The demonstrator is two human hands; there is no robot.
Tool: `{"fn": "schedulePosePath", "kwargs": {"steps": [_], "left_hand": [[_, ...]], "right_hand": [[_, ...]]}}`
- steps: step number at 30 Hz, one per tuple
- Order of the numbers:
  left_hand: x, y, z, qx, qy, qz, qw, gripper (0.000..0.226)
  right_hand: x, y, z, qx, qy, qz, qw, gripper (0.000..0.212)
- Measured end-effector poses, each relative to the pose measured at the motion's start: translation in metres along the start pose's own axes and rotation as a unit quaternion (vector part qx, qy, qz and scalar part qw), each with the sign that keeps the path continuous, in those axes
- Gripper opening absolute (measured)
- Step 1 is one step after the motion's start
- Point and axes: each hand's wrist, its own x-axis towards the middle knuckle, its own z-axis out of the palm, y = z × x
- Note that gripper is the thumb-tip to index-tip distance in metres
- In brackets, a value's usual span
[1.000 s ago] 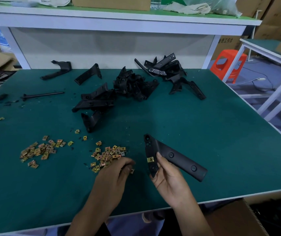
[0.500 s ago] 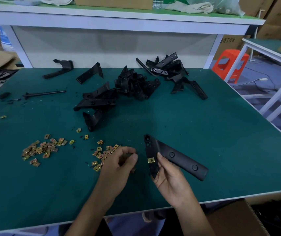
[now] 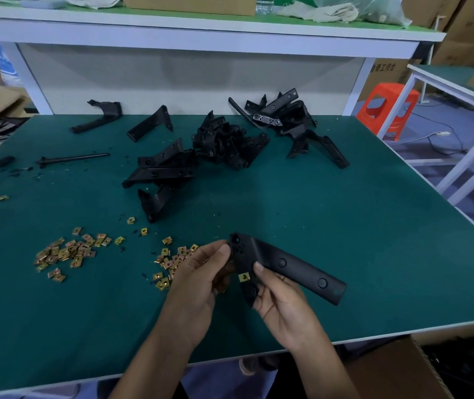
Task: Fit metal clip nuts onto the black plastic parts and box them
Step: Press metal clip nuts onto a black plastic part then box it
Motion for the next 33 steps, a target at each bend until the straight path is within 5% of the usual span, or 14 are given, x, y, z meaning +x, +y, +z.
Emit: {"fn": "schedulePosePath", "kwargs": {"steps": [11,19,33], "left_hand": [[-0.0038,-0.0033,-0.0015,0.027,0.009,0.030,0.999,0.028],[-0.0039,-0.0061,0.0007,-0.033,0.034,0.019,0.999,0.019],[-0.0058,-0.0030,0.0029,-0.042,0.050,0.012,0.998,0.025]], "right_hand": [[0.0004,0.0004,0.0008,-0.011,0.013,0.007,1.000,0.052],[-0.0004,0.0012,0.0000,-0.011,0.010,0.005,1.000,0.023],[-0.0019,0.0008,0.0038,0.001,0.045,0.010,0.999,0.022]]}}
